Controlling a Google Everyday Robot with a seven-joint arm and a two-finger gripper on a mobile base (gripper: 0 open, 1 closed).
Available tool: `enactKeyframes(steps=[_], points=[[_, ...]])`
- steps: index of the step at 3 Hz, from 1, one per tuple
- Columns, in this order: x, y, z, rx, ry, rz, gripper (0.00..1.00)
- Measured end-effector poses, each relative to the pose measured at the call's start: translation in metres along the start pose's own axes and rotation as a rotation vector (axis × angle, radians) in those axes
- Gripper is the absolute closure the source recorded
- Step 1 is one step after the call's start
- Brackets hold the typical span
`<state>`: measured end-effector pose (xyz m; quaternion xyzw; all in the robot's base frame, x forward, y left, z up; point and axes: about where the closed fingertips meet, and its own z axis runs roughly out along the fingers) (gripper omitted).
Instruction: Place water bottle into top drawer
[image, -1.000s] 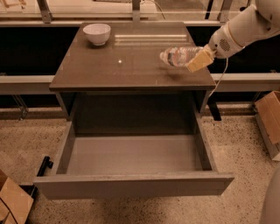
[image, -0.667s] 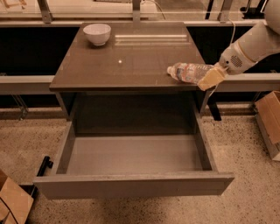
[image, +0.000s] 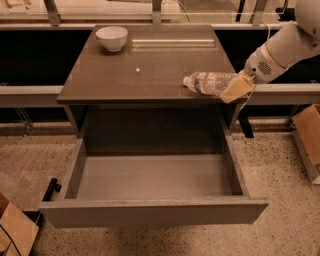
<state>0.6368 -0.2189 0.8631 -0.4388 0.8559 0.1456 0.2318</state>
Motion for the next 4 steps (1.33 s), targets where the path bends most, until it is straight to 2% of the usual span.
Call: enactKeyframes(steps=[1, 2, 3, 4], points=[[-0.006, 0.032, -0.019, -0.033, 0.005, -0.077, 1.0], [0.0, 0.065, -0.037, -0.074, 0.053, -0.158, 1.0], [0.018, 0.097, -0.033, -0.127, 0.155, -0.232, 1.0], [0.051, 0.122, -0.004, -0.21, 0.256, -0.258, 1.0]])
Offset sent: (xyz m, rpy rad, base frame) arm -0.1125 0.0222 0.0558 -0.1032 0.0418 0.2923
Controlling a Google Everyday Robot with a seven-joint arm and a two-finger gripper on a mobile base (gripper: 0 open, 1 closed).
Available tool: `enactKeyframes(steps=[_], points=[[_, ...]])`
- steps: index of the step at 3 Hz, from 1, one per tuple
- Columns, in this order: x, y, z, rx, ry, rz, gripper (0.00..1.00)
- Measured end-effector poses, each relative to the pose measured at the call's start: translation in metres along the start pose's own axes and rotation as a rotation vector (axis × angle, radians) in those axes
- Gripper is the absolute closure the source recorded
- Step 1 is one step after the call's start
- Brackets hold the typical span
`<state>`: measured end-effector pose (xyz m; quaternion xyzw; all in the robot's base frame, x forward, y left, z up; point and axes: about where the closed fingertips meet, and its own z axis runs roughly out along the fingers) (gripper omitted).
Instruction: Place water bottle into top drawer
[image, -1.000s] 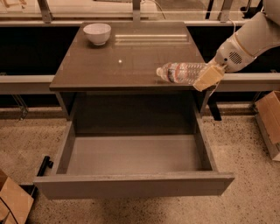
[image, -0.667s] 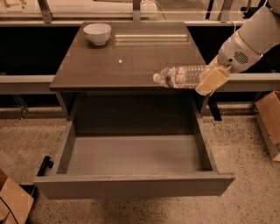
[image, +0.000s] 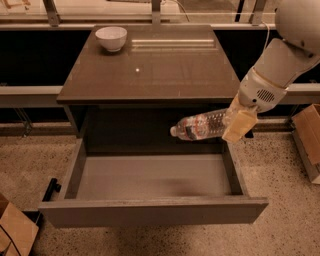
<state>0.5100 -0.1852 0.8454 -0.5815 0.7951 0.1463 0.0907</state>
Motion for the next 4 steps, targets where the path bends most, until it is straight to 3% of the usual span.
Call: enactKeyframes(steps=[1, 2, 4], points=[[0.015, 0.014, 0.045, -0.072, 0.057, 0.0, 1.0], [0.022, 0.018, 0.084, -0.109, 0.051, 0.022, 1.0], [0.004, 0.005, 0.144, -0.106, -0.037, 0.058, 1.0]])
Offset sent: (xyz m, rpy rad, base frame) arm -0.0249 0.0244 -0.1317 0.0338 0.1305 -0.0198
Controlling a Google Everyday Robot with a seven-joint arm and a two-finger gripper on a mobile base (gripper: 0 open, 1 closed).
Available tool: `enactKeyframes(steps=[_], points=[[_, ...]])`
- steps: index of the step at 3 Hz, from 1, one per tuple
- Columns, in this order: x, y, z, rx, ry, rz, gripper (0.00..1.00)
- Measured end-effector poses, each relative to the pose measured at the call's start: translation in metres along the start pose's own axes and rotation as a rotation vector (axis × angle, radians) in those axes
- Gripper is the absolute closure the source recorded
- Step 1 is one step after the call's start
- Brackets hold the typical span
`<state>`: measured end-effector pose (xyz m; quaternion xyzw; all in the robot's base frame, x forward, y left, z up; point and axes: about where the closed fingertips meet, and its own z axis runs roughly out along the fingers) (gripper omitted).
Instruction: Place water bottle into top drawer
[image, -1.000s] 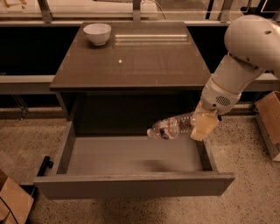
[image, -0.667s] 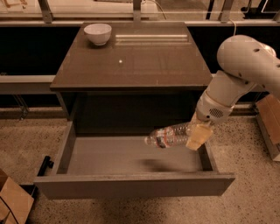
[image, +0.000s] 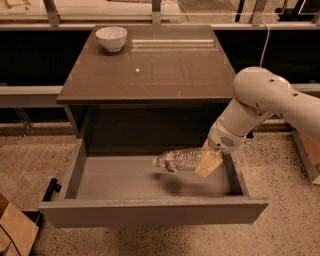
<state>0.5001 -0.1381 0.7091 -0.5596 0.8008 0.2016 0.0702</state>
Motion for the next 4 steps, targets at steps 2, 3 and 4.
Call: enactKeyframes(steps=[2, 3, 4], points=[[-0.0091, -0.0074, 0.0234, -0.031, -0.044, 0.043, 0.59], [-0.0094, -0.0072, 0.0255, -0.037, -0.045, 0.046, 0.34], [-0.0096, -0.0066, 0.028, -0.041, -0.043, 0.045, 0.03]])
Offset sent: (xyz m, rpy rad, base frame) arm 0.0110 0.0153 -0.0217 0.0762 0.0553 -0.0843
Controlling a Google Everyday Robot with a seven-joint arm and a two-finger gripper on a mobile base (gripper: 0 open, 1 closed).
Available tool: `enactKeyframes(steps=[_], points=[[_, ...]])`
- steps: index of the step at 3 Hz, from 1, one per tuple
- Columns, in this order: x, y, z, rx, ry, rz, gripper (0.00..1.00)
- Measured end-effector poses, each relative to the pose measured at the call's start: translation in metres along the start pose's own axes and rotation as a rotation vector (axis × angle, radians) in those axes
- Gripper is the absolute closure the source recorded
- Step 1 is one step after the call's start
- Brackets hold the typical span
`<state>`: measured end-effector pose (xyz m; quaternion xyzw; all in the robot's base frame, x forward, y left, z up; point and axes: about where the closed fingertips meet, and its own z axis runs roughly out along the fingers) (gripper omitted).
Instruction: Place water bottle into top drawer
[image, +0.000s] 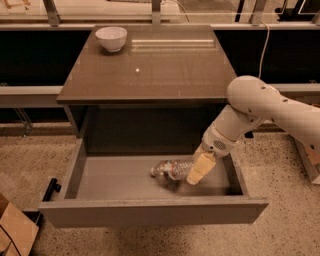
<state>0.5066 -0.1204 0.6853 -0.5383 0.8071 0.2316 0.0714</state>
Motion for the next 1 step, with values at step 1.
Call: enactKeyframes(steps=[1], points=[[0.0, 0.0001, 0.0006, -0.001, 0.0, 0.0, 0.0]])
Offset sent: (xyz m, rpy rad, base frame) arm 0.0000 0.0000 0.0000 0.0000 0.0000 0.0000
